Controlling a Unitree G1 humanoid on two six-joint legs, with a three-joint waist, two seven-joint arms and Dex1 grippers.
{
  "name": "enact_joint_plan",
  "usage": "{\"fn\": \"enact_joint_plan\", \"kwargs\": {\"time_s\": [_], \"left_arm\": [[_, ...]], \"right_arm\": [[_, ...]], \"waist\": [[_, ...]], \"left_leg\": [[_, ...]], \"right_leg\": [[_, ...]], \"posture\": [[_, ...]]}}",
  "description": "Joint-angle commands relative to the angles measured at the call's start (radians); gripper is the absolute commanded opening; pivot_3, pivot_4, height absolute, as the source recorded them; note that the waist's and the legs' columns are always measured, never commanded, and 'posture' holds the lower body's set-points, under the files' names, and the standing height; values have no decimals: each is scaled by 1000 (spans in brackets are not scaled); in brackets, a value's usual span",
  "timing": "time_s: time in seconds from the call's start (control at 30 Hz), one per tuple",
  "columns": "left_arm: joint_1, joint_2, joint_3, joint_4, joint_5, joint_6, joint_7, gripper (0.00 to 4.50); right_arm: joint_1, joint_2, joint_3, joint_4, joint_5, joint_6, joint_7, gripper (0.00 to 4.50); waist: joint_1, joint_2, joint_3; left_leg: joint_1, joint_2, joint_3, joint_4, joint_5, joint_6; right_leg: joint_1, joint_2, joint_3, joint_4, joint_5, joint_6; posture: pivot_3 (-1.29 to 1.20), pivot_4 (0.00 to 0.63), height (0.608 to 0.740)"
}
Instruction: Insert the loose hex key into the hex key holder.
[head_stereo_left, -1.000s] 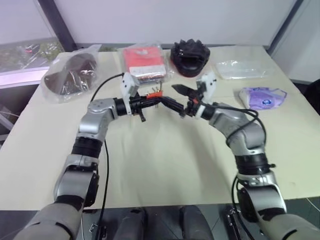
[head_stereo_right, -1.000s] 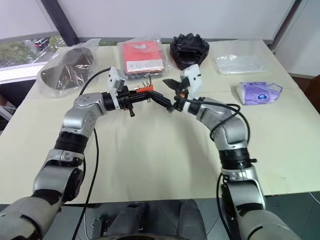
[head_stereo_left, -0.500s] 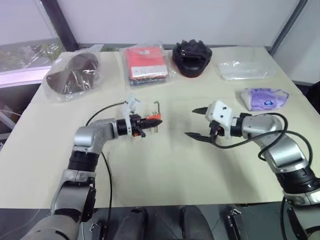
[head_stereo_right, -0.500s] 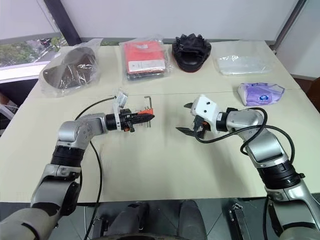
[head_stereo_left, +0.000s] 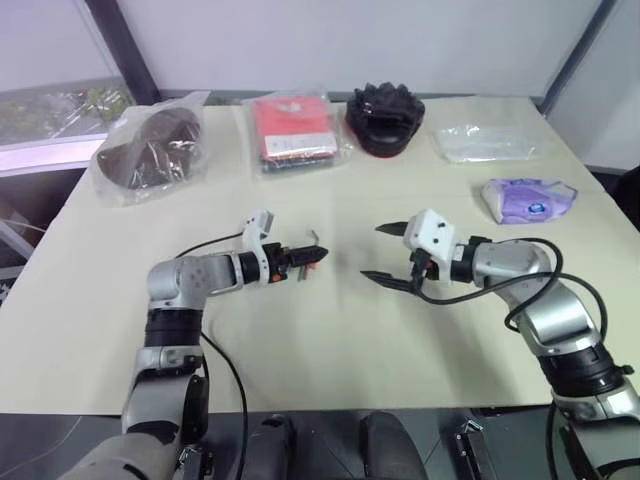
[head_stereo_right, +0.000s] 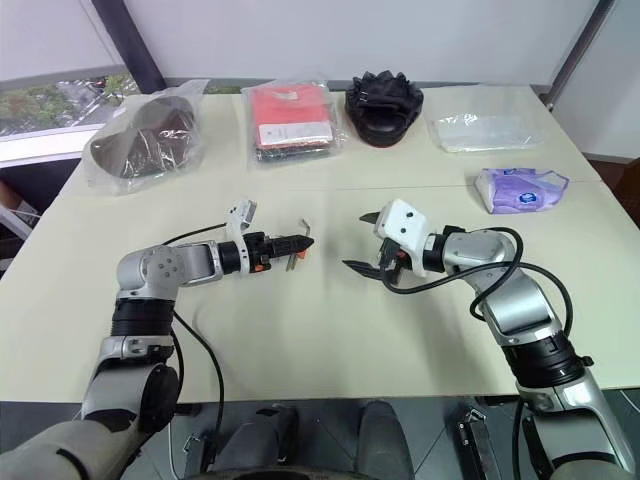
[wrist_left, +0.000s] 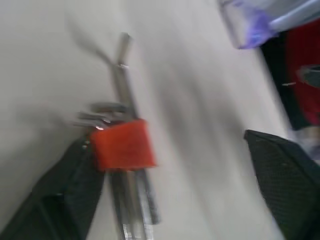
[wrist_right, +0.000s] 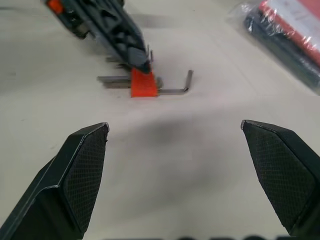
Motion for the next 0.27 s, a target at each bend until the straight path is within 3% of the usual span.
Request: {"fn": "enact_joint_plan", "kwargs": {"time_s": [0.03,0.17,0.27], "left_arm": [[119,173,-120,-95,219,-152,78,4461],[133,214,-93,-193,215,-314,49,4461],[133,202,-13,-220,191,-407,54,4461]], "right_arm": [[15,-23,-46,-44,16,8,4,4459],[48,-20,-74,-42,22,21,-23,4459],[40,106,-202,-16,150,108,-139,4459]], "waist": [[-8,0,0],[-4,1,0],[8,-2,1]], "left_leg": [[2,2,3,-2,0,0],[8,6,10,-7,-4,6],[4,6,9,-4,-4,7]], "right_leg": [[0,0,1,0,0,0],[1,2,5,-1,1,-1],[0,2,5,-2,1,-1]], "posture": [[0,150,740],[0,150,740],[0,150,740]]}}
